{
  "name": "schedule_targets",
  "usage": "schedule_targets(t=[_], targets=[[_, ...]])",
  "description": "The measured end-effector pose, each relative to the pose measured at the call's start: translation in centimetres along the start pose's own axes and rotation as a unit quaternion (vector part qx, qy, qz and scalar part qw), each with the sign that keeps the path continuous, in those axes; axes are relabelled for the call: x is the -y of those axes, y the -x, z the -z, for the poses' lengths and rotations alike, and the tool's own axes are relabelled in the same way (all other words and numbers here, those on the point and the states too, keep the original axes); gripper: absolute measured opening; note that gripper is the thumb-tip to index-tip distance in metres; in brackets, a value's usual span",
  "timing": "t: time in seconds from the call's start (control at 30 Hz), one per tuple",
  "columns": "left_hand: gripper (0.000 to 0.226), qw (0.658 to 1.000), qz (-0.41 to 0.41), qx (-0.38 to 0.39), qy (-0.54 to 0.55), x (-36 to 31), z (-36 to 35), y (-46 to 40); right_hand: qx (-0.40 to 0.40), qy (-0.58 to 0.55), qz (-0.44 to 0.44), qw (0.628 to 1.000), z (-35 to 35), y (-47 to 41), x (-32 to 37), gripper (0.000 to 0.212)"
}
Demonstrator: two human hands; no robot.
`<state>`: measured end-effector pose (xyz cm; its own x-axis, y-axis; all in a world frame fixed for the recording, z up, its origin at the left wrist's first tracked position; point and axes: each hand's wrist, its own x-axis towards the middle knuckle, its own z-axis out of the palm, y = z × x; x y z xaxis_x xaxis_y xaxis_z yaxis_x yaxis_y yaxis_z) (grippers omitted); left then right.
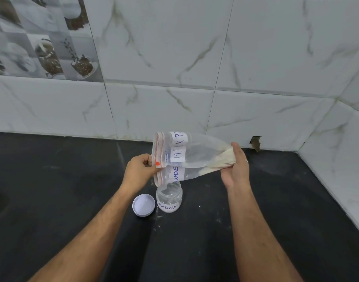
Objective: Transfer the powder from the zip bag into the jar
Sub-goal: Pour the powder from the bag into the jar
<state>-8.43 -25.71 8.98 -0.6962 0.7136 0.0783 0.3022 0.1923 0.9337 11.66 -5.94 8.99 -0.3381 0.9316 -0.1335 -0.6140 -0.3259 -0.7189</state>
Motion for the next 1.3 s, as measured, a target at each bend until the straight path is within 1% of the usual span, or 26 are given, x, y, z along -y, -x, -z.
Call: schedule_targets(t=[0.17, 0.3, 0.37, 0.43, 0.53, 0.6, 0.7, 0.83, 0.93, 1.07, 1.23, 1.3], targets=[[0.015, 0.999, 0.028, 0.02, 0.007, 1.6, -0.3, 0.1, 0.004, 0.032, 0.013, 0.999, -0.4, 0.4, 0.1, 0.028], [0.009, 0.999, 0.04, 0.027, 0.008, 1.9, -0.9, 0.3, 0.012, 0.065, 0.035, 0.997, -1.5, 0.9, 0.7, 0.017], [0.008, 0.998, 0.05, 0.035, 0.008, 2.4, -1.0, 0.1, 0.021, 0.08, 0.043, 0.996, -2.0, 1.1, 1.0, 0.017], [0.013, 0.997, 0.058, 0.045, 0.004, 3.0, -0.9, 0.0, 0.026, 0.095, 0.05, 0.994, -2.6, 1.3, 1.1, 0.02], [0.03, 0.996, 0.065, 0.055, -0.002, 3.8, -0.9, -0.2, 0.03, 0.114, 0.059, 0.991, -3.4, 1.6, 1.2, 0.021], [0.035, 0.996, 0.067, 0.06, -0.006, 4.2, -0.9, -0.2, 0.04, 0.133, 0.064, 0.988, -4.1, 1.9, 1.3, 0.019], [0.036, 0.995, 0.07, 0.064, -0.025, 4.8, -0.9, -0.2, 0.046, 0.155, 0.068, 0.984, -5.1, 2.2, 1.4, 0.01], [0.025, 0.995, 0.064, 0.069, -0.045, 5.4, -1.0, -0.3, 0.038, 0.178, 0.066, 0.981, -6.6, 2.7, 1.4, 0.006], [0.034, 0.992, 0.06, 0.081, -0.07, 5.6, -0.8, -0.5, 0.035, 0.196, 0.058, 0.978, -7.4, 3.0, 1.4, 0.007], [0.031, 0.992, 0.062, 0.087, -0.073, 5.8, -0.9, -0.5, 0.044, 0.215, 0.057, 0.974, -8.0, 3.2, 1.4, 0.006], [0.032, 0.991, 0.072, 0.095, -0.066, 6.7, -0.8, -0.7, 0.047, 0.24, 0.073, 0.967, -9.0, 3.7, 1.2, 0.013], [0.04, 0.99, 0.073, 0.104, -0.053, 7.2, -0.6, -0.7, 0.051, 0.248, 0.081, 0.964, -9.4, 3.9, 1.2, 0.014]])
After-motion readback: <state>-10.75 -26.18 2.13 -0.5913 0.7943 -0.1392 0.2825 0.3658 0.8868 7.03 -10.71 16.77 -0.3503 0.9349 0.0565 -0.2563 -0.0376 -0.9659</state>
